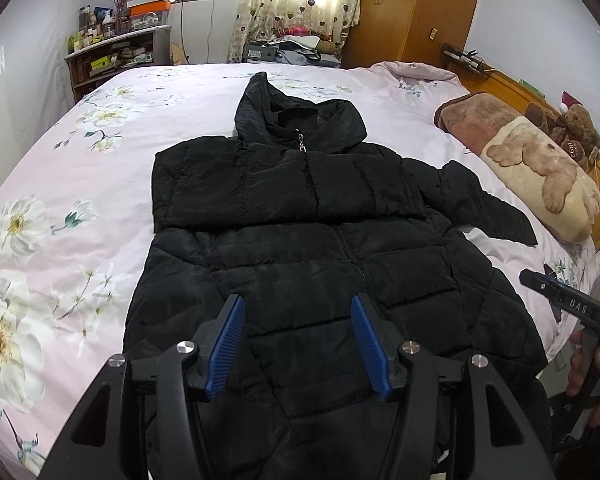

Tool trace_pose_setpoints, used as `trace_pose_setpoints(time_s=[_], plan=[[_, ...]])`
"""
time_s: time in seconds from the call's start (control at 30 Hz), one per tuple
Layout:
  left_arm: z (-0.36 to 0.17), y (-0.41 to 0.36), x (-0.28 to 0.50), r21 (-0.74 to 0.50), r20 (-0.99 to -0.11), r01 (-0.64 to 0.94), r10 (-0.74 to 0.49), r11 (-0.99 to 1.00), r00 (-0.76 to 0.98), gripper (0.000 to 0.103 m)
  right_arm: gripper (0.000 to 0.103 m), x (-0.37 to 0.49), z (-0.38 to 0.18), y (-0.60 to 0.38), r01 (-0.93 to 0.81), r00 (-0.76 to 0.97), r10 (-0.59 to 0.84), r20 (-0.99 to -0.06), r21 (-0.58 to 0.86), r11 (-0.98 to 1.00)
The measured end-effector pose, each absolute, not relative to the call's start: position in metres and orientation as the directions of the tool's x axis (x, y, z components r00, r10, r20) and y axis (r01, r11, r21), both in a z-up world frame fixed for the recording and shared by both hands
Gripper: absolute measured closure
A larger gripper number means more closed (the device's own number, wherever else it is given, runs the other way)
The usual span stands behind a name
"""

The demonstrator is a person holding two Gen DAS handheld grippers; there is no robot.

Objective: Fold large clothes
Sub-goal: 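Move the right tool to the cuff of the other sleeve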

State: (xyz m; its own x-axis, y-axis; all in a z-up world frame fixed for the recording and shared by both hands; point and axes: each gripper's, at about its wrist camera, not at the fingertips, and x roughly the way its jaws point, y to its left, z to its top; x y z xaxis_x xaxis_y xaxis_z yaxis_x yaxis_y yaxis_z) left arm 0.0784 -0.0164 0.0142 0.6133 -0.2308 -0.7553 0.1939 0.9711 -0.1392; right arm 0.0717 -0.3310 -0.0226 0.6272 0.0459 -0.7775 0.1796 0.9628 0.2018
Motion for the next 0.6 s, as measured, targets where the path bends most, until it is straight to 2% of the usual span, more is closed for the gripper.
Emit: trace_pose_setpoints(time_s=[0.3, 0.6], plan=[[0.007, -0.023, 0.128, -0.108, -0.753, 0.171, -0.193, 0.979, 0.629, 0.045, 0.053, 0.11, -0.045, -0.406, 0.325, 0.615, -0.038, -0.787, 0.209, 0.923], [-0.012, -0.027, 0.164, -0.079, -0.764, 0.167, -0.167, 0.983, 0.624, 0.045, 0.053, 0.152, -0.09, -0.512, 0.515, 0.547, -0.115, -0.829, 0.224, 0.828]])
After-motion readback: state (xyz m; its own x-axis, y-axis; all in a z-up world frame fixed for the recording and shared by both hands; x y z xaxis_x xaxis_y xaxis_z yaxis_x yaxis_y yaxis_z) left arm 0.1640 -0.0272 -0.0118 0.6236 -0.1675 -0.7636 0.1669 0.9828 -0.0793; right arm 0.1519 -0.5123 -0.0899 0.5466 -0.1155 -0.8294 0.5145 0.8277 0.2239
